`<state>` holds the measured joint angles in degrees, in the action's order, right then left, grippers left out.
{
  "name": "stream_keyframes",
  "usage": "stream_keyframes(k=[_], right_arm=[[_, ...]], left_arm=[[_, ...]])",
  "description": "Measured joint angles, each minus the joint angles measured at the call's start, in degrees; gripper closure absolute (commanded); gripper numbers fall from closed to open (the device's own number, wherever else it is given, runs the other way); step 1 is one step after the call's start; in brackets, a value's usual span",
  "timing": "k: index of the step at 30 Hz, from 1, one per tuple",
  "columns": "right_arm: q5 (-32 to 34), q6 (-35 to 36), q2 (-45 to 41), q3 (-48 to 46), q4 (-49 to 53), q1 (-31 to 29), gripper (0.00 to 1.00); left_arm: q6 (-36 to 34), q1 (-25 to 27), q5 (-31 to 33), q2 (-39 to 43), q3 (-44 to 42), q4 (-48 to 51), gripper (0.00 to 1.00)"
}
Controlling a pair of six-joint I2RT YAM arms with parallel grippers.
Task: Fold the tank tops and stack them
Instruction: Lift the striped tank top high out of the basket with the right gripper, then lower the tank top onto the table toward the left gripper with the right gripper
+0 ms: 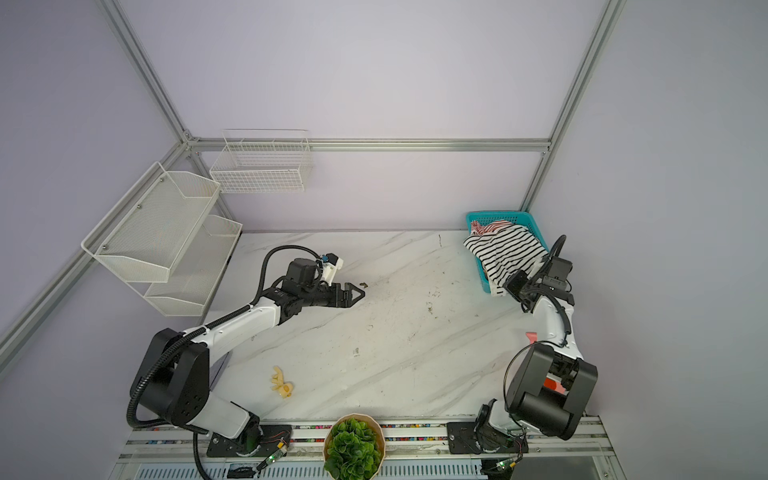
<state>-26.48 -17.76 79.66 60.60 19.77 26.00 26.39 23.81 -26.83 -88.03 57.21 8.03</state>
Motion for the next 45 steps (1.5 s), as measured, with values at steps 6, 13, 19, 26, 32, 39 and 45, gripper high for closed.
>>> stream_keyframes(k=[6, 13, 19, 26, 32, 39, 45], right_arm=[[-1.38, -2.54, -7.67, 9.09, -1.07, 0.00, 1.00], [-5.81, -6.75, -8.28, 21.75, -5.81, -0.15, 1.00], [-7.87, -11.47, -2.12, 33.35, -11.17, -5.35, 1.00], [-7.19, -11.78, 13.68, 55.74, -11.37, -19.91, 1.00], [-6.60, -11.58, 30.10, 80.74, -7.65, -26.84, 1.00], [-7.87, -14.16, 37.88, 89.50, -8.24, -29.99, 1.00], [-8.31, -12.28, 38.03, 85.33, -7.06, -33.73, 1.00]], left_arm=[[0.00, 0.20, 0.26, 0.00, 0.17, 0.33, 0.07], [0.00, 0.39, 0.72, 0.00, 0.22, 0.44, 0.07], [0.00, 0.66, 1.66, 0.00, 0.22, 0.48, 0.07], [-0.26, 0.66, 3.52, 0.70, 0.22, 1.53, 0.07], [-1.42, 0.66, 6.64, 4.37, 0.22, 3.50, 0.06], [-3.04, 0.66, 10.62, 8.44, 0.22, 5.18, 0.05], [-4.17, 0.66, 14.32, 10.51, 0.22, 7.56, 0.04]])
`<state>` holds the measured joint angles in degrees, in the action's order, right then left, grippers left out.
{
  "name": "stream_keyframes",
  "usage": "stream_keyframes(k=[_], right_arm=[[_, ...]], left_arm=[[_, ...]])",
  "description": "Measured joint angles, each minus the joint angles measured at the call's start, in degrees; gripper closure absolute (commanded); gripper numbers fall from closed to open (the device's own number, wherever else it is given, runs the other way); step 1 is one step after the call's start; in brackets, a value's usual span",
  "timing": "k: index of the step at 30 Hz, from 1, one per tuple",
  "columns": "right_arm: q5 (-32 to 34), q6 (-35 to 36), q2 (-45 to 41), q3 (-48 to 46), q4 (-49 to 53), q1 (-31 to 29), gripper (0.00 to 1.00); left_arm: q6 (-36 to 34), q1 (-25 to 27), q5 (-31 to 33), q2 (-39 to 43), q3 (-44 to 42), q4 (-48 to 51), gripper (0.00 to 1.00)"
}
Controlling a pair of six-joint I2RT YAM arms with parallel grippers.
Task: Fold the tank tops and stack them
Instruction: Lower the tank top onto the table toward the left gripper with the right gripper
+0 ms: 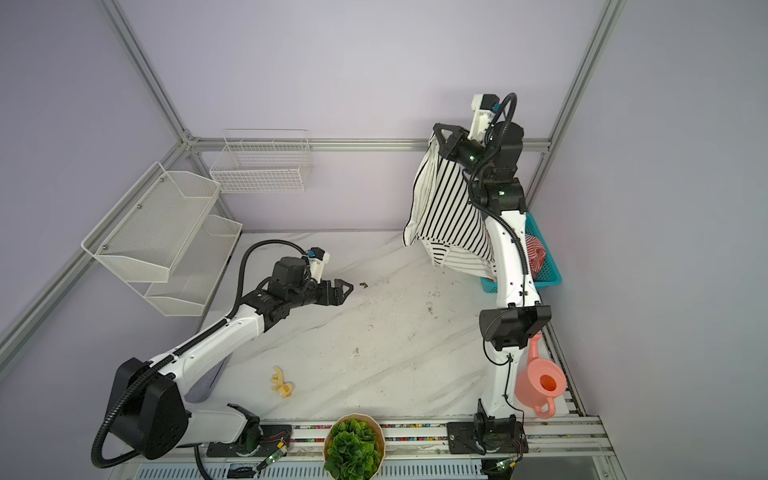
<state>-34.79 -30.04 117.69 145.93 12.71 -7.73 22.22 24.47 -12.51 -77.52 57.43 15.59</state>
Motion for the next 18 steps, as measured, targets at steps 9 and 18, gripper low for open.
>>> stream_keyframes(k=[9, 18], right_arm=[[2.01, 8.87, 0.39, -18.82, 10.08, -14.51, 1.00], [2.16, 13.03, 11.39, -26.62, 15.96, -24.63, 1.00]], left_arm=[[-1.55, 0.00, 6.60, 6.34, 0.00, 3.04, 0.04], [-3.54, 0.00, 12.96, 13.97, 0.00, 5.68, 0.05]])
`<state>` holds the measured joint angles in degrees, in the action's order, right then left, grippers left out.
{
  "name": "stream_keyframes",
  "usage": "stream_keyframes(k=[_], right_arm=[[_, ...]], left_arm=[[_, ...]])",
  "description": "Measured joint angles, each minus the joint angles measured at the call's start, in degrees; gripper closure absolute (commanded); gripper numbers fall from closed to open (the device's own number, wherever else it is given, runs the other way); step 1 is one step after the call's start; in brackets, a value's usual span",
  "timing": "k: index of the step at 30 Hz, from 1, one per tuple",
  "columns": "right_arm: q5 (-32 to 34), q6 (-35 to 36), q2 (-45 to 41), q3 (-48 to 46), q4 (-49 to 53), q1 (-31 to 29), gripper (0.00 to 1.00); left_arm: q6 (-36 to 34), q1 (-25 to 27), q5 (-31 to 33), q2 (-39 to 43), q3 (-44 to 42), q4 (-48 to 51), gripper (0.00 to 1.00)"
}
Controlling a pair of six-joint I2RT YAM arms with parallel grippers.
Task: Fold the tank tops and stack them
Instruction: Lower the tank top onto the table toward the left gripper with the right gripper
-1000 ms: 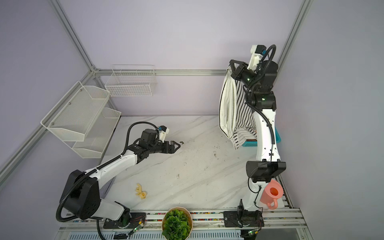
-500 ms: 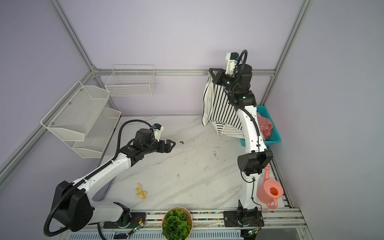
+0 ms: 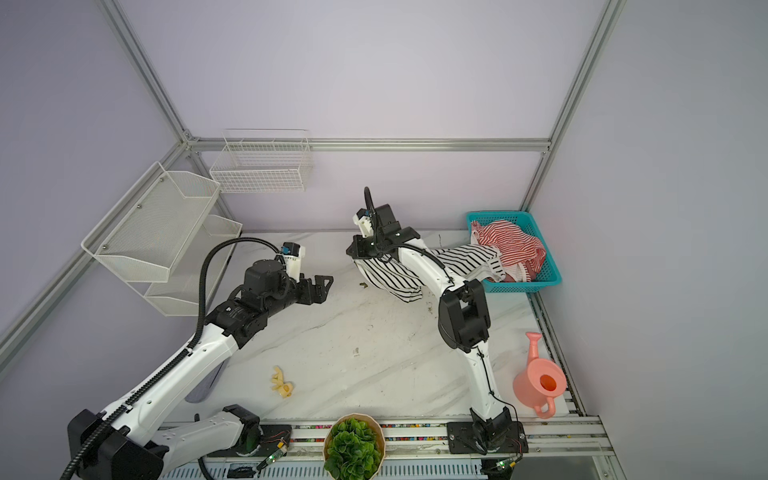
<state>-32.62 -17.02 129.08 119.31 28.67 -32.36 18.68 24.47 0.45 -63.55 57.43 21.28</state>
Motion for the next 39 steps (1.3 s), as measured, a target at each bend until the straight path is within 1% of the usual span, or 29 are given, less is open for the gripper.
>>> stream_keyframes(k=[1, 2, 4, 7, 8, 9, 10, 13, 15, 18, 20, 22, 24, 30, 34, 35, 37, 39], right_arm=[[-0.02, -0.02, 1.64, -0.20, 0.26, -0.35, 0.99], [-0.07, -0.09, 3.19, -0.24, 0.55, -0.55, 0.88], [-0.07, -0.61, 5.92, -0.11, 0.81, -0.57, 0.69], [0.20, -0.59, 8.33, 1.97, 1.70, -0.37, 0.50], [0.44, -0.35, 8.41, 2.47, 1.84, -0.37, 0.37], [0.61, -0.33, 8.20, 3.15, 1.97, -0.35, 0.31], [0.87, 0.02, 7.61, 3.58, 1.81, -0.26, 0.28], [2.34, 0.52, 3.43, 2.91, 1.46, -0.13, 0.26], [3.43, 0.96, -0.81, 0.55, 1.05, 0.15, 0.26], [4.79, 1.49, -7.58, -3.74, 0.46, 0.31, 0.33], [5.86, 1.79, -10.51, -5.97, 0.50, 0.44, 0.34], [7.45, 2.27, -12.13, -8.20, 0.90, 0.55, 0.33], [10.19, 2.93, -12.04, -9.81, 2.51, 0.55, 0.31], [18.43, 5.25, -10.97, -16.46, 9.79, 0.57, 0.28], [21.18, 5.46, -12.17, -20.90, 11.04, 0.57, 0.28], [21.44, 5.49, -12.92, -22.14, 11.13, 0.57, 0.29], [22.23, 5.31, -15.26, -25.11, 10.93, 0.63, 0.33], [22.38, 4.85, -17.99, -27.96, 10.08, 0.98, 0.38]], left_arm=[[-0.31, 0.00, 0.70, 0.59, 0.00, 0.11, 0.05], [-0.48, 0.00, 1.38, 1.01, 0.00, 0.24, 0.05], [-0.87, 0.00, 2.40, 1.22, 0.00, 0.37, 0.05], [-1.38, 0.00, 3.23, 0.15, 0.00, 0.68, 0.07], [-1.64, 0.00, 3.34, -0.46, 0.00, 0.63, 0.08], [-1.79, 0.00, 3.45, -1.33, 0.00, 0.61, 0.08], [-1.97, -0.02, 3.48, -2.49, 0.00, 0.63, 0.08], [-2.45, -0.02, 3.48, -6.82, 0.00, 0.24, 0.09], [-2.97, 0.00, 3.45, -10.47, 0.04, -0.13, 0.09], [-3.23, 0.00, 3.37, -16.22, 0.94, -0.02, 0.09], [-3.23, 0.00, 3.15, -20.00, 2.80, 0.28, 0.10], [-3.23, 0.00, 2.69, -22.93, 5.05, 0.22, 0.10], [-3.23, 0.00, 2.19, -23.82, 6.51, 0.17, 0.10], [-3.26, 0.00, 1.42, -22.73, 8.04, -0.39, 0.10], [-3.26, 0.00, 1.27, -22.36, 8.04, -0.33, 0.10], [-3.23, 0.00, 1.22, -22.43, 8.07, -0.37, 0.10], [-3.26, 0.00, 0.98, -22.97, 8.31, -0.57, 0.10], [-3.34, 0.00, 0.42, -25.53, 10.10, -0.72, 0.10]])
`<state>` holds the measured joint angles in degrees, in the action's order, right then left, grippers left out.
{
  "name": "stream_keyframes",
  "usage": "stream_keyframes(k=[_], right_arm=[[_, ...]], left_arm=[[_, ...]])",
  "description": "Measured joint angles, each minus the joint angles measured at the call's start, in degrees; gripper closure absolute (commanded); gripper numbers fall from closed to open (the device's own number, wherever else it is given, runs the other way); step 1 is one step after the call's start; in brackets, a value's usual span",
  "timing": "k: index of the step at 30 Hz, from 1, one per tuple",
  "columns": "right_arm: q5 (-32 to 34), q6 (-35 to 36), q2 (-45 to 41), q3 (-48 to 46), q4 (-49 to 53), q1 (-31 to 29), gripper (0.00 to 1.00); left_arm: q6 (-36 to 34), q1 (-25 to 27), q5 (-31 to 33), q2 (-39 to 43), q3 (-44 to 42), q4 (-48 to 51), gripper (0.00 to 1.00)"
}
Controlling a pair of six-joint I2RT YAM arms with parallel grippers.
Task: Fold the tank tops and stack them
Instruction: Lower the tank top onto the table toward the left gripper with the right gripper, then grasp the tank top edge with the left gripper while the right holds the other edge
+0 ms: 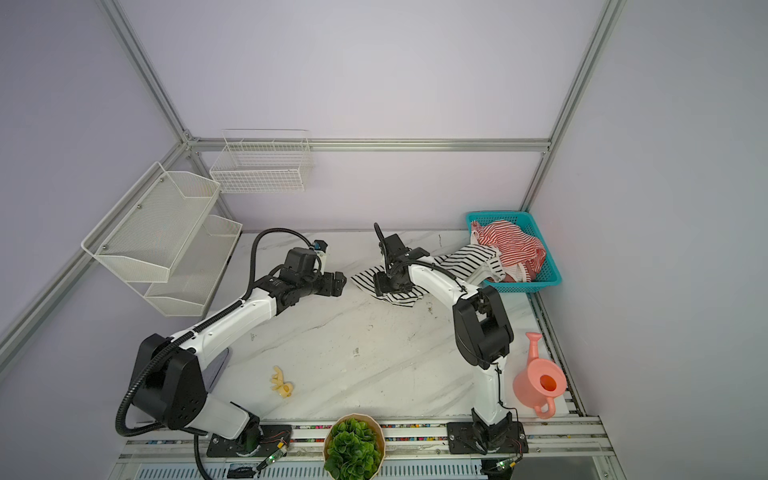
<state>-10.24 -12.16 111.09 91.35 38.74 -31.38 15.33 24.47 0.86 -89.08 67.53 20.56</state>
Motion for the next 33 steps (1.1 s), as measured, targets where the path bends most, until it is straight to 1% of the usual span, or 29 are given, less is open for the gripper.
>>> stream_keyframes(k=[4, 7, 9, 13, 18, 23, 25, 28, 33], right_arm=[[-0.70, -1.75, -6.75, -7.58, -3.67, 2.62, 0.45], [-1.49, -3.19, -10.58, -13.09, -6.58, 5.22, 0.50], [-1.97, -4.02, -12.24, -16.20, -8.11, 6.97, 0.51], [-3.26, -5.11, -13.73, -20.83, -10.69, 9.75, 0.52], [-5.03, -5.57, -14.03, -23.65, -12.92, 12.24, 0.53], [-6.27, -5.79, -14.03, -25.51, -15.47, 14.64, 0.62], [-6.75, -6.14, -13.99, -26.29, -16.44, 15.47, 0.68], [-7.32, -6.67, -13.31, -26.67, -17.57, 16.35, 0.72], [-8.20, -6.88, -10.88, -26.67, -19.06, 16.50, 0.76]], left_arm=[[-1.31, 0.00, -0.39, -9.97, 7.50, -0.55, 0.12], [-3.10, -0.02, -0.37, -18.18, 13.46, -0.63, 0.20], [-4.46, -0.02, -0.37, -23.08, 17.20, -0.07, 0.23], [-6.01, -0.02, 0.26, -30.38, 22.73, 1.57, 0.24], [-7.63, -0.02, 1.16, -33.14, 25.05, 3.10, 0.26], [-9.03, -0.02, 2.93, -34.75, 27.54, 4.00, 0.31], [-9.18, -0.04, 3.50, -35.52, 27.96, 4.00, 0.32], [-9.20, -0.07, 3.65, -36.50, 27.98, 4.44, 0.33], [-9.18, -0.07, 3.45, -37.59, 27.98, 4.83, 0.34]])
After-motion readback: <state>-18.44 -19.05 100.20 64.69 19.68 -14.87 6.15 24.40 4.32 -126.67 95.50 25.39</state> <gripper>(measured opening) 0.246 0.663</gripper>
